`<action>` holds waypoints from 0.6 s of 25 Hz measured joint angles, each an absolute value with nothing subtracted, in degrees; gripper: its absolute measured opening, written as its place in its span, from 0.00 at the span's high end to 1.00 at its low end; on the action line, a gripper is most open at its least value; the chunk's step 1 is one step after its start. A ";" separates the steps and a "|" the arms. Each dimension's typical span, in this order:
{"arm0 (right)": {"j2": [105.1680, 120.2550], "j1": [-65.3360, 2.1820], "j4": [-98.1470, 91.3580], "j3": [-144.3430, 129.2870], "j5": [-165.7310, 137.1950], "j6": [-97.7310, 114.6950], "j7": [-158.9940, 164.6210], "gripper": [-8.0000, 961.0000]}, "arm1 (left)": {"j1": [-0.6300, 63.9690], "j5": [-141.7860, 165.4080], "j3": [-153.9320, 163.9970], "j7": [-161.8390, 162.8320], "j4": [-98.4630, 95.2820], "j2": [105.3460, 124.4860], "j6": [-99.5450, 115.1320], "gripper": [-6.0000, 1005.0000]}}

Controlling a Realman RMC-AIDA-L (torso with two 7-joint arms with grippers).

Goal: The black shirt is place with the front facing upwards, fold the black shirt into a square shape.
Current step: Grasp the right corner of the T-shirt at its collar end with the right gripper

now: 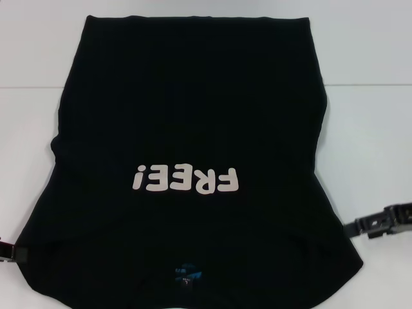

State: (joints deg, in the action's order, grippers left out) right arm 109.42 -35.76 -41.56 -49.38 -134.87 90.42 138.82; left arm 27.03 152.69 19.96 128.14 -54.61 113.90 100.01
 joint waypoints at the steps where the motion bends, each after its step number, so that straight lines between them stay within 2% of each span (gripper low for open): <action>1: 109.80 -36.05 -41.45 -49.43 -135.96 90.43 138.80 0.14 | 27.06 152.63 19.95 128.14 -54.60 113.89 100.02 0.96; 6: 111.25 -36.75 -41.37 -49.43 -139.91 90.19 138.37 0.14 | 27.14 152.59 19.94 128.14 -54.58 113.89 100.02 0.96; 15: 111.94 -36.61 -39.95 -49.49 -140.48 89.48 137.38 0.14 | 27.16 152.57 19.95 128.17 -54.58 113.90 99.96 0.96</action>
State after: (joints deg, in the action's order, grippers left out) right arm 111.94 -36.61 -39.95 -49.49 -140.48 89.48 137.38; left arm 27.16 152.57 19.95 128.17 -54.58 113.90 99.96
